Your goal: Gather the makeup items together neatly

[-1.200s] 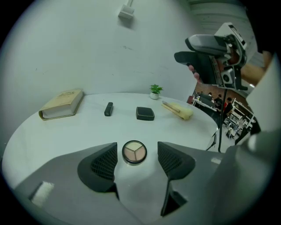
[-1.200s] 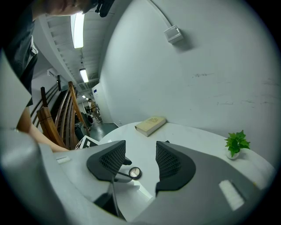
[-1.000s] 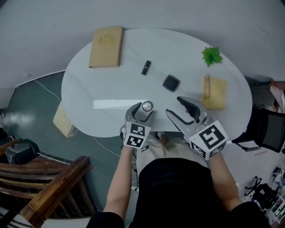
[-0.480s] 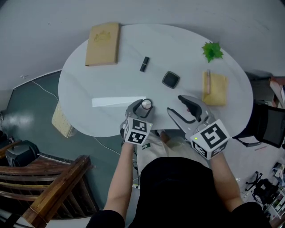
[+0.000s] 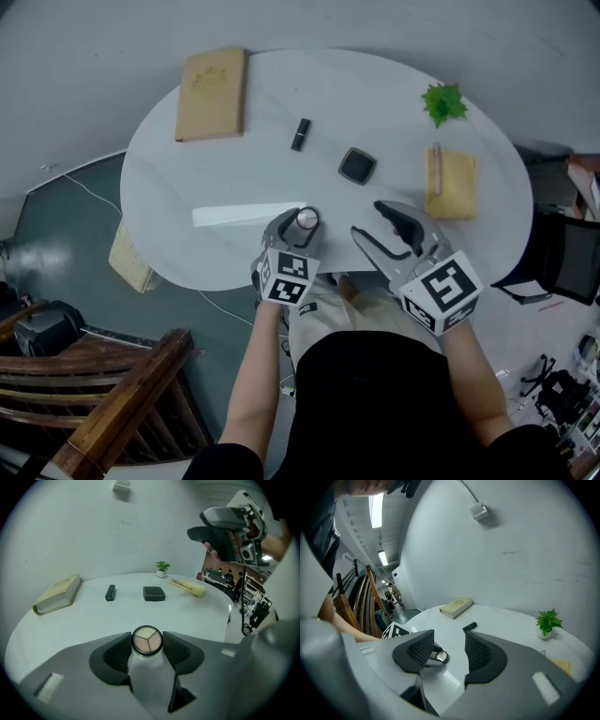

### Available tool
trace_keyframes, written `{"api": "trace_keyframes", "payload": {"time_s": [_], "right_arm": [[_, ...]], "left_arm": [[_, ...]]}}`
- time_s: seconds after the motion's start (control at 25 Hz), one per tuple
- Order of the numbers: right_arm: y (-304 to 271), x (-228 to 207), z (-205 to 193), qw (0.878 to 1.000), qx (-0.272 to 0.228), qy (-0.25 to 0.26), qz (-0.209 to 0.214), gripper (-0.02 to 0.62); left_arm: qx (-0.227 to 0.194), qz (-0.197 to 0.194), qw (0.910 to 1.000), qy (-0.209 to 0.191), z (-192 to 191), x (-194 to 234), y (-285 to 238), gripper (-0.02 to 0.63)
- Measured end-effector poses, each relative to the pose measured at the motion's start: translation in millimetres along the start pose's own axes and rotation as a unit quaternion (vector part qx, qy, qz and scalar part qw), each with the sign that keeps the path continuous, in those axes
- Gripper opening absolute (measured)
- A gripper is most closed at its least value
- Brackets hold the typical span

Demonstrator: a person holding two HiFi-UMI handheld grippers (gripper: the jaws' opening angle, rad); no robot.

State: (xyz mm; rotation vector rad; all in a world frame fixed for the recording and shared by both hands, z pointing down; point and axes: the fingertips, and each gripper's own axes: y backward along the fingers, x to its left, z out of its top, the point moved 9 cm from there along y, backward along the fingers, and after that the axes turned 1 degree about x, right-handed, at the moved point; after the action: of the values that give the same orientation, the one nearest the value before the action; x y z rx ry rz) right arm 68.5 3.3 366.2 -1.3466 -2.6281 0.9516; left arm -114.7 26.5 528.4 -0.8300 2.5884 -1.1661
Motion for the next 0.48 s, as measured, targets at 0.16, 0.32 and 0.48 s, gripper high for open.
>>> {"api": "trace_keyframes", "payload": {"time_s": [0.16,0.32,0.48], "right_arm": [[-0.6,0.1,0.7,1.0,0.003,-0.002,-0.002,0.206],[-3.0,0.1,2.1,1.0,-0.001,-0.004,-0.003,0.206],[-5.6,-2.0,2.6,1.0,0.001,-0.007,-0.008,0.206]], "left_arm": [[-0.004,0.002,1.0,-0.003,6.3,5.2,0.7,0.207],[-0.009,0.008,0.9999,-0.003,15.0,14.9,-0.7,0.207],[-0.011,0.009,0.9999,-0.007,21.9,22.4,-5.6,0.207]]}}
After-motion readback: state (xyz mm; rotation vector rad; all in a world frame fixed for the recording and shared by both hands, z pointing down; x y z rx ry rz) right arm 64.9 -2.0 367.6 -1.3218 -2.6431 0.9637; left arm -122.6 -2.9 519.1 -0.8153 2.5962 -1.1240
